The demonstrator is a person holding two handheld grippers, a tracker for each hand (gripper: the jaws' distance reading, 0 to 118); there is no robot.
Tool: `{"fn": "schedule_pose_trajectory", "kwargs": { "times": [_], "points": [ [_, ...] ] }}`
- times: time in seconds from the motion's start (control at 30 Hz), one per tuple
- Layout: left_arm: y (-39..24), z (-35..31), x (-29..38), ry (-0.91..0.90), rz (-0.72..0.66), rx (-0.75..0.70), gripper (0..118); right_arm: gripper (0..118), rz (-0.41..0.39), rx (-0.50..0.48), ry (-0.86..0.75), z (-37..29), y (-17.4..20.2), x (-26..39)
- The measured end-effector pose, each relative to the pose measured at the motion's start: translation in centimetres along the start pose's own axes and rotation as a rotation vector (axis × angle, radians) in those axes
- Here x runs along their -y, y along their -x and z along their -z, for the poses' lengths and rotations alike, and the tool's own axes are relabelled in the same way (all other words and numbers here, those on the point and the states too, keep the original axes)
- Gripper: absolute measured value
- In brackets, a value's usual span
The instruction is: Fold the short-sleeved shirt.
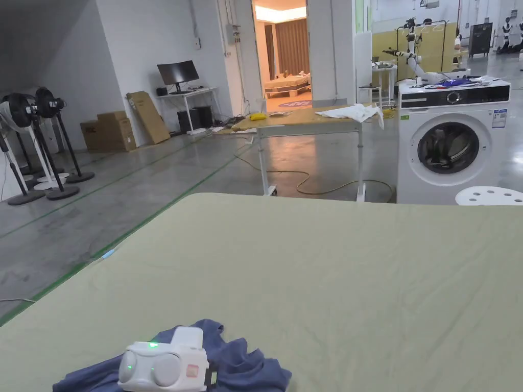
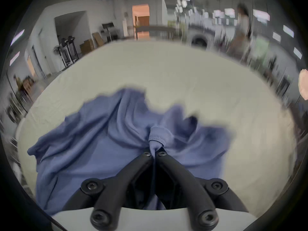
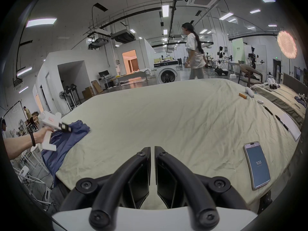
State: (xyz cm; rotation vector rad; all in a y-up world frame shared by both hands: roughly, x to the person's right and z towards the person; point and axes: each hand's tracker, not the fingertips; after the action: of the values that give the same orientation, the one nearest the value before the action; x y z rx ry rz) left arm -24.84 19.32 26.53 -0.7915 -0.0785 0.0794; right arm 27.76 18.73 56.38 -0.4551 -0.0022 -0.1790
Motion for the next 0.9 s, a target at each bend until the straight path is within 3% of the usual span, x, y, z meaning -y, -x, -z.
{"fn": "schedule_pose_trajectory", "kwargs": {
  "times": [0.03, 0.17, 0.27, 0.5, 0.63, 0.77, 0.87, 0.9],
  "points": [
    [-0.2, -1.5, -1.1, -0.053, -0.031, 0.063, 0, 4, 0.009, -0.005, 0.012, 0.3, -0.3, 0.0],
    [-3.3, -6.4, -5.9, -0.188, 0.074, 0.075, 0, 4, 0.045, -0.01, -0.002, 0.3, -1.5, 0.4],
    [-6.1, -9.3, -9.1, -0.292, 0.037, 0.188, 0, 4, 0.089, -0.002, -0.029, -0.4, -1.7, 0.2],
    [-20.2, -9.3, -11.8, -0.356, 0.236, 0.436, 0, 4, 0.133, 0.051, -0.063, -2.7, -3.2, 0.5],
    [-30.1, -5.9, -7.7, -0.24, 0.268, 0.647, 0, 4, 0.146, 0.092, -0.08, -4.4, -4.1, 0.6],
    [-38.5, -1.7, 2.0, -0.024, 0.38, 0.795, 0, 4, 0.127, 0.163, -0.091, -6.5, -5.3, 1.3],
    [-41.6, -0.8, 10.6, 0.149, 0.452, 0.809, 0, 4, 0.127, 0.186, -0.086, -7.8, -6.0, 1.7],
    [-41.8, -1.6, 13.3, 0.158, 0.46, 0.872, 0, 4, 0.129, 0.195, -0.086, -8.1, -6.2, 1.9]
  ]
}}
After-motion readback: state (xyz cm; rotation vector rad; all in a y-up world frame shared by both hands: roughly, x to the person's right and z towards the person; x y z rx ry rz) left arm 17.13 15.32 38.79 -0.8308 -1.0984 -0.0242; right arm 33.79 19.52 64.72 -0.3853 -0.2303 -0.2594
